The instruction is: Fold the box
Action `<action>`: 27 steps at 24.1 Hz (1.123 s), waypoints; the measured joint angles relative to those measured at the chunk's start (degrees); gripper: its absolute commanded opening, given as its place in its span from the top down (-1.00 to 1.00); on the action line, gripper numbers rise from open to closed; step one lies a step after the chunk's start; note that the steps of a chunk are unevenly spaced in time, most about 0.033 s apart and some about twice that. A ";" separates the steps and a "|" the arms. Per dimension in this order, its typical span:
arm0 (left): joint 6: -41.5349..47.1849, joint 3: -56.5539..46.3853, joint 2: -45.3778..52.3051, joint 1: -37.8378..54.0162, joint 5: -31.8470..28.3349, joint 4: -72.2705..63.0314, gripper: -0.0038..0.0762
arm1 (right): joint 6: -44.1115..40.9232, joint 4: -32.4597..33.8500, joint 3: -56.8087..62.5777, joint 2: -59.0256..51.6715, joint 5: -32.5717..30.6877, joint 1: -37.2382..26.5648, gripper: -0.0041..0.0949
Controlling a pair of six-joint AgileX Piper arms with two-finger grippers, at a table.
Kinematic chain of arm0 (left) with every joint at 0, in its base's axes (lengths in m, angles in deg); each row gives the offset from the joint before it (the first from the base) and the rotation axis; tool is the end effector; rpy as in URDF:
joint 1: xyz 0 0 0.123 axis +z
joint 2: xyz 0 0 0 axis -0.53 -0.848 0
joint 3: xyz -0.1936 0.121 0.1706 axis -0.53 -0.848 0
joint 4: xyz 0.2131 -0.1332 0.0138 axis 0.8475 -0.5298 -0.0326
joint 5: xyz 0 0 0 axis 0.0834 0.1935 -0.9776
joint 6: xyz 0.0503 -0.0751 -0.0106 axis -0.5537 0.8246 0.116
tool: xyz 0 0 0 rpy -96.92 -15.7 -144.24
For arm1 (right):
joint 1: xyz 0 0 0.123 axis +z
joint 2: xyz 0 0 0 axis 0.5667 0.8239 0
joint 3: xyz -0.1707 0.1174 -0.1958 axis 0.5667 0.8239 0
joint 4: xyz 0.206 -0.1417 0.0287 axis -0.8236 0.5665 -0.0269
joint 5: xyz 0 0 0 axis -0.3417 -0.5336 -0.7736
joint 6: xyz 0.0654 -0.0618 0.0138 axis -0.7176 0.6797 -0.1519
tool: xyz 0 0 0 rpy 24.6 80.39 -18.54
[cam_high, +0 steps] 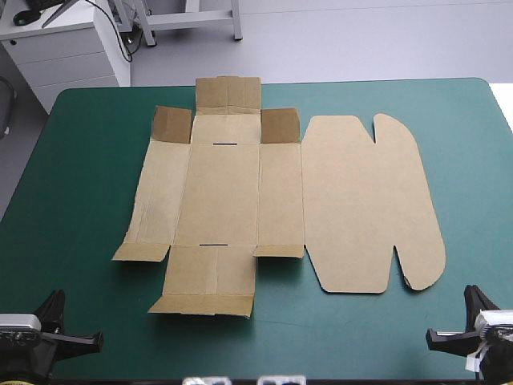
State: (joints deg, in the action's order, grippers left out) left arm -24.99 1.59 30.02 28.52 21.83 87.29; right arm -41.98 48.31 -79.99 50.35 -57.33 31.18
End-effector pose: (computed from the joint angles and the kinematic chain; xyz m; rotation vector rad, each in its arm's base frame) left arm 0.0111 0.0100 0.2746 0.0628 1.8528 0.1324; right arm 0.0083 0.0023 0.2830 -0.0290 1.8274 -0.0608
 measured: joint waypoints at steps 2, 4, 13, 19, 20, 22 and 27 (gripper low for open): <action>0.00 0.00 0.00 0.00 0.00 -0.06 0.92 | 0.00 0.00 0.00 0.00 0.00 0.00 0.96; 0.00 0.00 0.00 0.00 0.00 -0.10 0.92 | 0.00 0.00 0.00 0.00 0.00 0.00 0.96; 0.38 0.00 0.00 0.00 0.00 -0.12 0.92 | 0.00 0.00 0.00 0.00 0.00 0.00 0.96; 0.65 0.52 -3.13 0.00 0.06 -0.12 0.92 | 0.00 0.00 0.00 0.00 0.00 0.00 0.96; 0.65 1.00 -4.77 0.00 0.07 -0.12 0.92 | 0.00 0.00 0.00 0.00 0.00 0.00 0.96; 0.65 2.78 -10.97 0.00 0.01 -0.12 0.92 | 0.00 0.00 0.00 0.00 0.00 0.00 0.96; 0.68 9.97 -30.46 0.00 -0.03 -1.26 0.92 | 0.00 0.00 0.00 0.00 0.00 0.00 0.96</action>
State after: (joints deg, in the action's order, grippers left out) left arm -24.31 11.56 -0.43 28.52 21.80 86.02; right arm -41.98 48.31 -79.99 50.35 -57.33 31.18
